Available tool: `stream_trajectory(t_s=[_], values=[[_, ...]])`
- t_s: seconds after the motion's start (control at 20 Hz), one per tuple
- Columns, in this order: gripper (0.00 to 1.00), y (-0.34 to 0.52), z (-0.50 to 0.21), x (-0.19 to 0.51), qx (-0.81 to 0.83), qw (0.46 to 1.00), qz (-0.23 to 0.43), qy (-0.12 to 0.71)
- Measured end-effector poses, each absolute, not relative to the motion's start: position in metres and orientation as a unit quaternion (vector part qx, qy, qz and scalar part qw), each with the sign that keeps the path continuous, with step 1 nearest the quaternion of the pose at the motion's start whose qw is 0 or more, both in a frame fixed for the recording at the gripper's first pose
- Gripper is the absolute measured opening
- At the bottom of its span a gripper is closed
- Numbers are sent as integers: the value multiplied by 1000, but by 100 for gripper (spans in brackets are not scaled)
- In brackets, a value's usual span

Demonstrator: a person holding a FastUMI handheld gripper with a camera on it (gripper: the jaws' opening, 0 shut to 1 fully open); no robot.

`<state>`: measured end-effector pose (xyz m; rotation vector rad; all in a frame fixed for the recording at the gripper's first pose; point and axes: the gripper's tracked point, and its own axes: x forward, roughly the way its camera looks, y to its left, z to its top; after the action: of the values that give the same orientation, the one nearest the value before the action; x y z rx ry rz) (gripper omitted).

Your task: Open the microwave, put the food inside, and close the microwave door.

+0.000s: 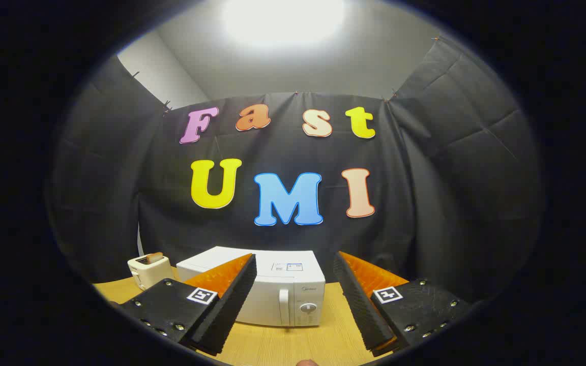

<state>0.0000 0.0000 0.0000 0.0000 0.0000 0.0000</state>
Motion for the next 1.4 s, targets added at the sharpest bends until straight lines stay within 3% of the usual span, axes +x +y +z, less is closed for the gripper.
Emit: stream_trajectory(t_s=[0.85,1.4], values=[[96,3,-11,16,6,1000,12,7],[96,10,-61,80,13,998,42,37]])
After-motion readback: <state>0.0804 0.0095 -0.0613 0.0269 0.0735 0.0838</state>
